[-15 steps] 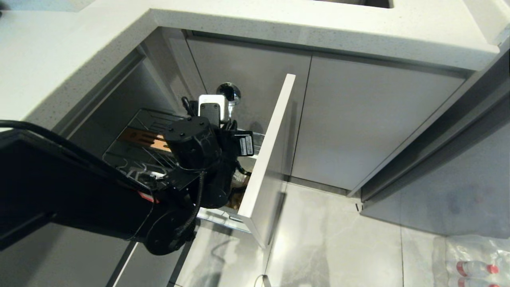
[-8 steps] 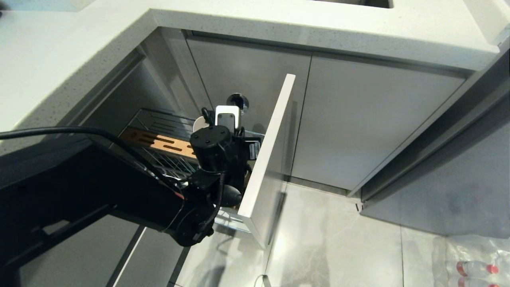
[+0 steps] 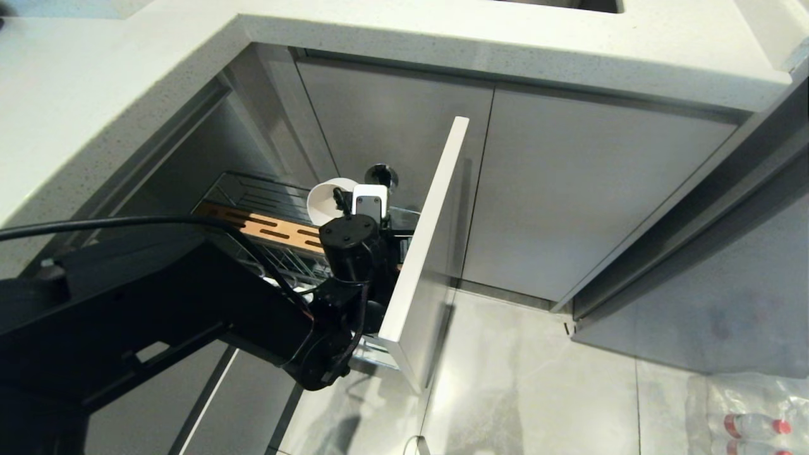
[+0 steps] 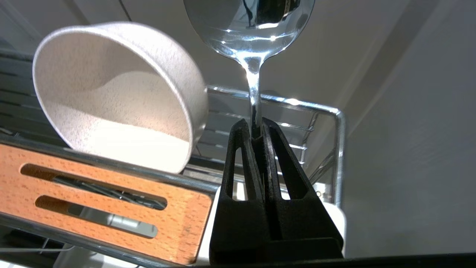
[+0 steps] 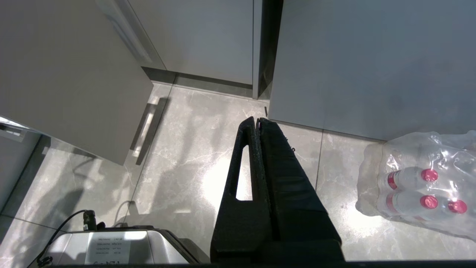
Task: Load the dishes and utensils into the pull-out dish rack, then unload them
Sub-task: Pick up the spoon and place it in the cupboard
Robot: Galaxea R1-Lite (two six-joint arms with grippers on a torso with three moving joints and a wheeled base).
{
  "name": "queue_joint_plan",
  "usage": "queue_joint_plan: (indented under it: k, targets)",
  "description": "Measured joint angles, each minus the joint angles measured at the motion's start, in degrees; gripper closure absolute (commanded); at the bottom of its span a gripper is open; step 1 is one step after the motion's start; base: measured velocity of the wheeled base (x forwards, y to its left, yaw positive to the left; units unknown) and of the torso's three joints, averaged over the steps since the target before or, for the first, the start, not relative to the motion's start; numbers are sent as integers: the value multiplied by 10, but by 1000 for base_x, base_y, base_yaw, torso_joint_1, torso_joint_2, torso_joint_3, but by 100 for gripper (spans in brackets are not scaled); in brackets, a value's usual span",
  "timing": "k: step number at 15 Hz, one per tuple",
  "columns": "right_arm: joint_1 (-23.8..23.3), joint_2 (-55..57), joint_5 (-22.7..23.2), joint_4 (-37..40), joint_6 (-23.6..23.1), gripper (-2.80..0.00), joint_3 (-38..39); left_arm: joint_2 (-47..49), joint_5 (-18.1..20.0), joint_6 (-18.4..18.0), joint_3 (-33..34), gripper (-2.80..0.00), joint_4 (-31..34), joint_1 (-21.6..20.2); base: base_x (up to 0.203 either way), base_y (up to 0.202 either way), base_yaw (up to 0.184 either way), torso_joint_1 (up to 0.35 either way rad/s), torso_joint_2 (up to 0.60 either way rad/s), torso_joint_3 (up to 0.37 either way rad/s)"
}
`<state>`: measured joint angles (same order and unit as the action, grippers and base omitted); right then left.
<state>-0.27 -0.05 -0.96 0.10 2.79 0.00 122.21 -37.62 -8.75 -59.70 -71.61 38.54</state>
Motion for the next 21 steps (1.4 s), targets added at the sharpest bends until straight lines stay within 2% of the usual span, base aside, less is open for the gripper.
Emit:
queue_joint_plan:
  k: [9,21]
  targets:
    - [0,0,0,0,0,0,0,33,-2,12,-1,0,-2,-5,0,0,0,0,0,0]
    - [0,0,0,0,0,0,0,50,-32,13,0,0,-30,-1,0,0,0,0,0,0]
